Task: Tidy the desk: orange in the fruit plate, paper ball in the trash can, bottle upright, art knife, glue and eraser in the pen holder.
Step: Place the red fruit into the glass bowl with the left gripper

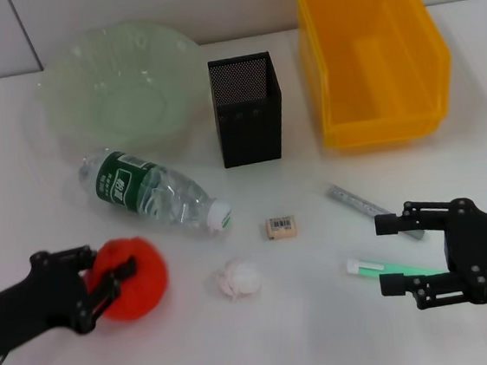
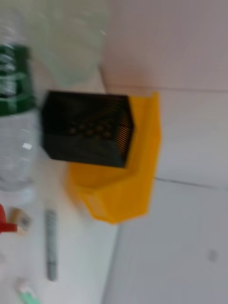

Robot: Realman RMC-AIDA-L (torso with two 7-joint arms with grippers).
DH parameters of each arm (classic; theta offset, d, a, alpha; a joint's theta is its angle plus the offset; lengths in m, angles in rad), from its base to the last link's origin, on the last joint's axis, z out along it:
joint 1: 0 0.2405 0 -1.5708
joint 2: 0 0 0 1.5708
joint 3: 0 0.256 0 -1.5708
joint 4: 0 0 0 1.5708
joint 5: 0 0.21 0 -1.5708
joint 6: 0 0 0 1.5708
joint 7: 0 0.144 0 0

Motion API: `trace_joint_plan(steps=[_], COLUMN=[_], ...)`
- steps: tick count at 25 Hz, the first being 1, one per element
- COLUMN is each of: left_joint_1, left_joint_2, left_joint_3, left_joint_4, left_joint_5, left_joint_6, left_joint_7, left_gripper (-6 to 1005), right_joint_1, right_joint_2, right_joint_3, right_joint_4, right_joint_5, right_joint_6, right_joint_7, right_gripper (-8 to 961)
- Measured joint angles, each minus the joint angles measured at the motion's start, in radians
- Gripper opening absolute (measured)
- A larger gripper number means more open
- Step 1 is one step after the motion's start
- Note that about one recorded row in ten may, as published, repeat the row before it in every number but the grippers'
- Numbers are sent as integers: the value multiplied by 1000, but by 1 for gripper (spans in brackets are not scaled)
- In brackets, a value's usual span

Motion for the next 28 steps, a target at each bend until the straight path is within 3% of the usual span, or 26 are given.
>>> trace_joint_plan(steps=[4,7,14,15,16,20,25,28], left_joint_1=[-49,-142,-271,-316,-316,-429,-520,-539], left_joint_2=[-3,-3,-3,-3,-3,0,-2,-5], left_joint_3=[1,-10,-19,-19,-19,-20,-12,0], left_joint_4=[-1,-8,-12,-19,-19,-78,-144,-153], left_joint_5=[-65,-184,-283,-298,-298,-300,-291,-292], left_joint_6=[8,-50,-280,-376,-376,-581,-737,-789], left_joint_7=[-12,-21,-54,-59,-59,-56,-18,5], left_gripper=[280,180,129,124,120,102,71,61], right_joint_1=[4,11,18,21,21,31,41,45], right_joint_2=[0,0,0,0,0,0,1,1], right_joint_3=[0,0,0,0,0,0,0,-8], right_joint_4=[0,0,0,0,0,1,6,6], right_joint_5=[1,2,-1,-1,-1,-1,-2,-2], right_joint_6=[-1,-3,-4,-5,-5,-5,-4,-4], right_joint_7=[1,3,5,5,5,5,6,7], right_gripper=[791,791,791,792,792,792,792,792])
